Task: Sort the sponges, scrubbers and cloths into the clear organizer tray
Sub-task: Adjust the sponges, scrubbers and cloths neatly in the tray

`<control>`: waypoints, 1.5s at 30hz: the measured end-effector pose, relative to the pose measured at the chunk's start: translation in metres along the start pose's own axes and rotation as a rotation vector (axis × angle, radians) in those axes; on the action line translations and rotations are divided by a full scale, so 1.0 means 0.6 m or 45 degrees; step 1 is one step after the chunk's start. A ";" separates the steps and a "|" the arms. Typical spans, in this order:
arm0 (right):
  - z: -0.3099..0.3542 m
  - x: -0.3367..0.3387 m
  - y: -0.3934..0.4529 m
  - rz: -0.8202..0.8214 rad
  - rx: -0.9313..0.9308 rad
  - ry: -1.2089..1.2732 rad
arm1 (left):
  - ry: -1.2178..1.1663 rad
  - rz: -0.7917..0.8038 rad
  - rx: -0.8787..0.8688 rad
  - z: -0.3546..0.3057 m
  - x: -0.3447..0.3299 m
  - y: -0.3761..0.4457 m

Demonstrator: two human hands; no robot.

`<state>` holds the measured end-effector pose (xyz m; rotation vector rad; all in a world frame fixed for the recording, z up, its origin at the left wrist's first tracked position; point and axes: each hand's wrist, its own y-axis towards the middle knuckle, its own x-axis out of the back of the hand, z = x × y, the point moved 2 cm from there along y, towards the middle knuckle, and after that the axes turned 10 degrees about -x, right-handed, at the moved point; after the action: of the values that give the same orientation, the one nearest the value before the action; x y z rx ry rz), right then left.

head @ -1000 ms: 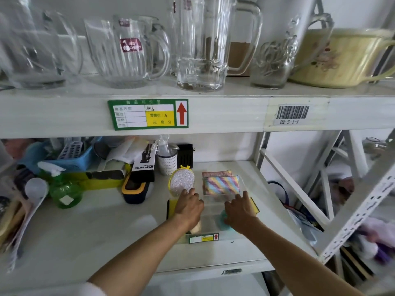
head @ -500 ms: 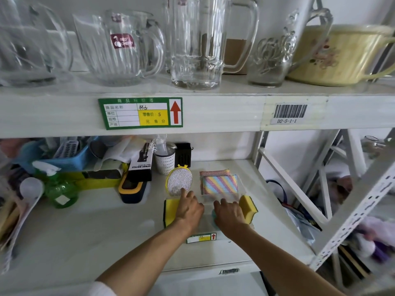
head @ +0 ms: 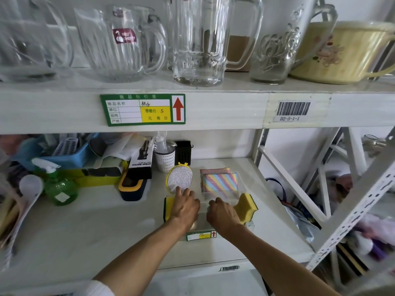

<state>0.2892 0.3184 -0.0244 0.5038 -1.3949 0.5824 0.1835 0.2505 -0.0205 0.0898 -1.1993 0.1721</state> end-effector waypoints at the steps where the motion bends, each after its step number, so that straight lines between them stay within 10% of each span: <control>1: 0.000 0.001 0.000 -0.014 -0.013 -0.007 | -0.005 -0.011 -0.004 -0.001 0.000 -0.001; 27: -0.024 0.014 0.003 -0.129 -0.015 0.119 | -0.154 -0.184 -0.033 0.000 0.033 0.009; 45: -0.161 0.085 0.003 -0.254 -0.438 -0.045 | -1.007 -0.572 -0.234 -0.024 0.057 0.064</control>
<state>0.3652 0.3863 0.0151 0.3704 -1.4222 0.1670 0.2020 0.2932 0.0051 0.2801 -1.9367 -0.4075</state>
